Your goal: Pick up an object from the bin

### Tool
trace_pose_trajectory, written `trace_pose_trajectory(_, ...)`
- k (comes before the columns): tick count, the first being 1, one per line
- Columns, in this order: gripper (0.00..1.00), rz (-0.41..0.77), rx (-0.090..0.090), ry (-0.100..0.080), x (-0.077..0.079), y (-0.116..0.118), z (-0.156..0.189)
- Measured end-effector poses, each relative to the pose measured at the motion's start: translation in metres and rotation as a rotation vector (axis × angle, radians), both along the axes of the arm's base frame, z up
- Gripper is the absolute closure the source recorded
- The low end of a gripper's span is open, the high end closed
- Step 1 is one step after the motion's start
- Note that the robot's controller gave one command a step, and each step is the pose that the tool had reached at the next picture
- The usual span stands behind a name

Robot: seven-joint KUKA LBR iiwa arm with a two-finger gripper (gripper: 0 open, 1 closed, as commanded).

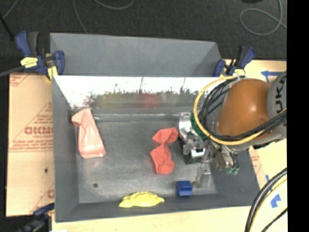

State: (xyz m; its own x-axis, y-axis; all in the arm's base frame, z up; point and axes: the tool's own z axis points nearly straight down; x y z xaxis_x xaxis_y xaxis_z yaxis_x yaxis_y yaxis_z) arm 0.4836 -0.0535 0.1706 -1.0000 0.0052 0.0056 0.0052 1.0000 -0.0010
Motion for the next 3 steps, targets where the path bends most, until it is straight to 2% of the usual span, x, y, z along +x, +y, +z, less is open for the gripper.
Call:
trace_pose_trajectory(1,0.0,0.003,-0.001,-0.008,0.002,0.0,0.004)
trace_pose_trajectory(2,0.0,-0.139,0.0,-0.007,-0.005,0.002,-0.068)
trace_pose_trajectory(3,0.0,0.061,-0.002,-0.005,-0.011,0.0,-0.042)
